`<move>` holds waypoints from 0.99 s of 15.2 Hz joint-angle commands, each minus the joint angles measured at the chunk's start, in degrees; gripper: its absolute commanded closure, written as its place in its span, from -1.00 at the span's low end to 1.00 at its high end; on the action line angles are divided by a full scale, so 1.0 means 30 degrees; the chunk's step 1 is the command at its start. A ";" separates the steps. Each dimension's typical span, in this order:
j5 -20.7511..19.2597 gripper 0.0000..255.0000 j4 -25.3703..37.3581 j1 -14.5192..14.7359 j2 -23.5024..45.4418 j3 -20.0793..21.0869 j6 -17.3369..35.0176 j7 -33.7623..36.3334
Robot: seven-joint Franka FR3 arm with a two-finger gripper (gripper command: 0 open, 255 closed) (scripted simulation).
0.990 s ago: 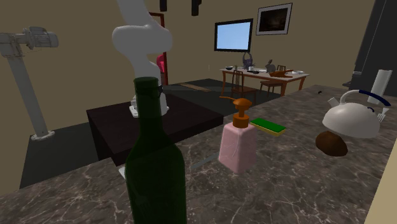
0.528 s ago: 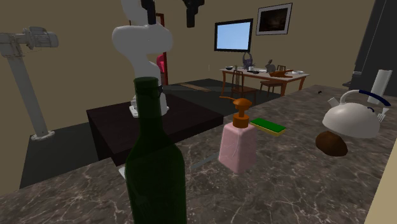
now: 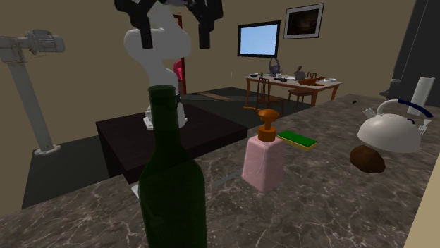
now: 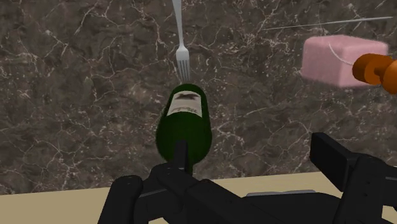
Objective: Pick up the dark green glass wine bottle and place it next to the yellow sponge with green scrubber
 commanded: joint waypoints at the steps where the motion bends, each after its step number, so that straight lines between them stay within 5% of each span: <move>1: 0.0517 -1.00 0.1151 -0.0114 0.1517 -0.0361 0.0470 -0.0659; 7: 0.2155 -1.00 0.4391 -0.0801 0.5264 -0.0972 0.1088 -0.2438; 15: 0.2527 -1.00 0.3430 -0.0857 0.6085 -0.0889 0.2820 -0.2685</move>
